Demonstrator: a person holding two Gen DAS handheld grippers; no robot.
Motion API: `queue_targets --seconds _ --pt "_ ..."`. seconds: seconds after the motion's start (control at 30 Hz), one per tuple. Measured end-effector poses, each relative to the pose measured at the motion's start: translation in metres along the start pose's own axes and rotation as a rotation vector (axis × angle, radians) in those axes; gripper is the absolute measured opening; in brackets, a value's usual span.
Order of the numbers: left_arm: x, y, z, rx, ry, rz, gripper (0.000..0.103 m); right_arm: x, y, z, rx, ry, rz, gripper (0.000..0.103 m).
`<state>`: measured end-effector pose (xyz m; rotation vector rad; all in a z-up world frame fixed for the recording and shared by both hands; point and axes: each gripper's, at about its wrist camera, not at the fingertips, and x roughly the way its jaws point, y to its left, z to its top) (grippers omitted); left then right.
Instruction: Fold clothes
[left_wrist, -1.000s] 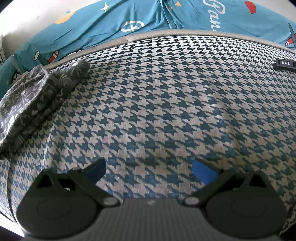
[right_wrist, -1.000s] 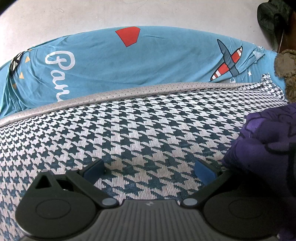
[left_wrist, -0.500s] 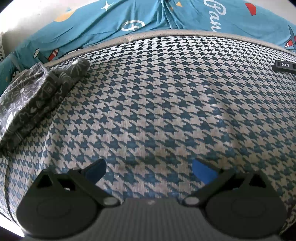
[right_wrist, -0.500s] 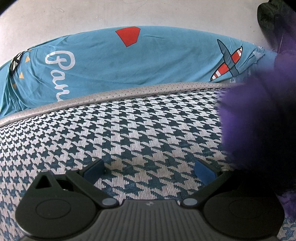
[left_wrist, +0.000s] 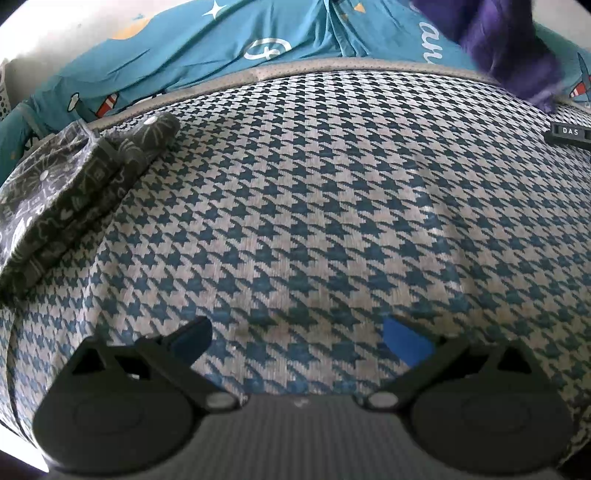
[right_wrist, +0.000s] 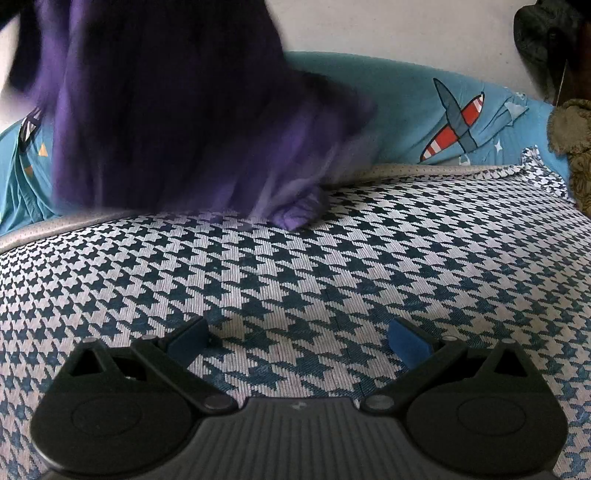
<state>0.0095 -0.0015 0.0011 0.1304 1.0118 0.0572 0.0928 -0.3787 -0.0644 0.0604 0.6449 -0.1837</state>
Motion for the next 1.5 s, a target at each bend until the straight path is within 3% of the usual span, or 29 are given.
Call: queue_targets --seconds 1.5 --pt "-0.005 0.004 -0.009 -0.020 -0.006 -0.015 0.103 0.000 -0.003 -0.001 -0.002 -0.001 -0.001 0.103"
